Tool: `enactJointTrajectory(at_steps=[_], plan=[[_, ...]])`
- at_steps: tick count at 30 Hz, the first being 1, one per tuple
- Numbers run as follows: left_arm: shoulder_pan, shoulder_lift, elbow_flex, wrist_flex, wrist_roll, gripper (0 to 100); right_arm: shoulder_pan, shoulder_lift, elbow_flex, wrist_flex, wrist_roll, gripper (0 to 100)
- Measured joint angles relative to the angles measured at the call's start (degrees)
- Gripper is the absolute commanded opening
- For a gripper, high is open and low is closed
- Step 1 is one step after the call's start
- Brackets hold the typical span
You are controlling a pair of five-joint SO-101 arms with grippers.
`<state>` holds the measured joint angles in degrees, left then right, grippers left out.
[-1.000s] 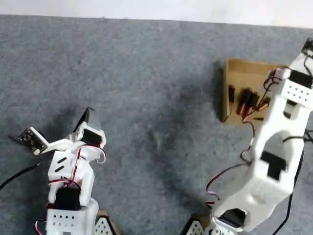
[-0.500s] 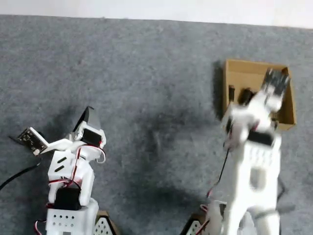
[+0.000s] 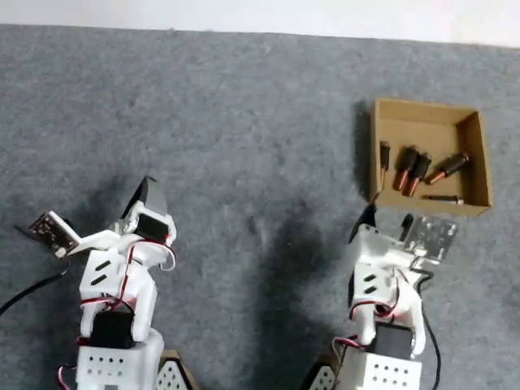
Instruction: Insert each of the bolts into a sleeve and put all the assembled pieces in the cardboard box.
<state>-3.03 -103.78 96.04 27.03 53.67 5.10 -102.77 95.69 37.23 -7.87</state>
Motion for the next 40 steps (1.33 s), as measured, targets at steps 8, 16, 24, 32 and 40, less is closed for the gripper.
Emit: enactJointTrajectory(at_steps=[8, 16, 24, 32, 40], plan=[[0.9, 0.0, 0.0, 2.4, -12.5, 1, -2.5, 3.9, 0.3, 8.1, 0.0, 21.7], [8.4, 0.0, 0.0, 13.7, -24.5, 1, -2.2, 3.3, 0.3, 24.6, 0.0, 21.7], [8.3, 0.0, 0.0, 21.1, -34.0, 1, -2.3, 1.9, 0.3, 27.5, 0.0, 21.7], [8.9, 0.0, 0.0, 31.2, -39.3, 1, -2.3, 1.8, 0.3, 27.9, 0.0, 21.7], [8.9, 0.0, 0.0, 33.1, -40.0, 1, -2.3, 1.8, 0.3, 27.9, 0.0, 21.7]])
